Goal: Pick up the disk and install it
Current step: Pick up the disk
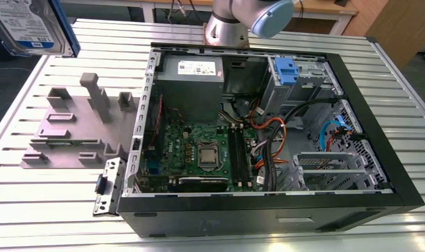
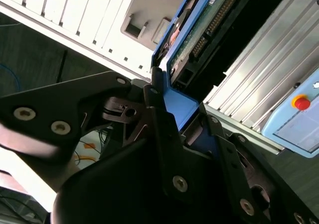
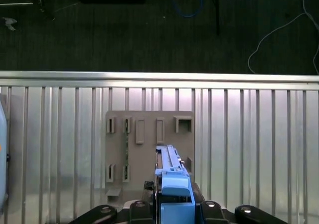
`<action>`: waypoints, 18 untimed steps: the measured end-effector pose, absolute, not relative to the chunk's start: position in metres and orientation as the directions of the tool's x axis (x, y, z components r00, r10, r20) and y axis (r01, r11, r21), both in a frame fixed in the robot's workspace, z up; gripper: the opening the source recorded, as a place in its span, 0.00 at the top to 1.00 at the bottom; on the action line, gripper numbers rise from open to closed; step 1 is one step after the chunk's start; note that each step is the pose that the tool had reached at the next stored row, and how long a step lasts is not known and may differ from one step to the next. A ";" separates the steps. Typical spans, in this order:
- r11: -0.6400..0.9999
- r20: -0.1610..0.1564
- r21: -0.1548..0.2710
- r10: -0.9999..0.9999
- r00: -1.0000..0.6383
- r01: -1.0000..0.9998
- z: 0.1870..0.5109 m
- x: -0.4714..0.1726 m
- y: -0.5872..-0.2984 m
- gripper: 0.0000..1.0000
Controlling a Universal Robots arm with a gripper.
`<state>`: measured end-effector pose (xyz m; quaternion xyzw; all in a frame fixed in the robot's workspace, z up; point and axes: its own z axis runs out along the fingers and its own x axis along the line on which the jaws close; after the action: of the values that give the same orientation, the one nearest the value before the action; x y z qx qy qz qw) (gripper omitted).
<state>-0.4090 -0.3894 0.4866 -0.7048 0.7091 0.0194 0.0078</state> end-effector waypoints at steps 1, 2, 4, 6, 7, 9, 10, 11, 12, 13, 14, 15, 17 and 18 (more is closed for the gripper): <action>0.006 -0.038 0.017 -0.999 -0.006 -1.000 0.487 -0.409 -0.392 0.63; 0.006 -0.038 0.017 -0.999 -0.006 -1.000 0.487 -0.408 -0.395 0.63; 0.006 -0.038 0.017 -0.999 -0.006 -1.000 0.486 -0.407 -0.400 0.63; 0.006 -0.038 0.018 -0.999 -0.006 -1.000 0.486 -0.403 -0.402 0.63; 0.006 -0.038 0.019 -0.999 -0.007 -1.000 0.487 -0.399 -0.403 0.63; 0.006 -0.038 0.022 -0.999 -0.007 -1.000 0.487 -0.391 -0.403 0.63; 0.006 -0.038 0.023 -0.999 -0.007 -1.000 0.486 -0.386 -0.404 0.63; 0.006 -0.038 0.024 -0.999 -0.007 -1.000 0.487 -0.382 -0.404 0.63; 0.006 -0.038 0.025 -0.999 -0.007 -1.000 0.487 -0.378 -0.404 0.63; 0.006 -0.038 0.027 -0.999 -0.007 -1.000 0.487 -0.373 -0.404 0.63; 0.006 -0.038 0.029 -0.999 -0.007 -1.000 0.487 -0.368 -0.404 0.63; 0.006 -0.038 0.030 -0.999 -0.007 -1.000 0.487 -0.364 -0.404 0.63; 0.006 -0.038 0.034 -0.999 -0.007 -0.999 0.487 -0.355 -0.405 0.63; 0.006 -0.038 0.035 -0.999 -0.007 -0.999 0.487 -0.350 -0.405 0.63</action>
<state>-0.3502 -0.4046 0.4865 -0.7046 0.7091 0.0260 0.0011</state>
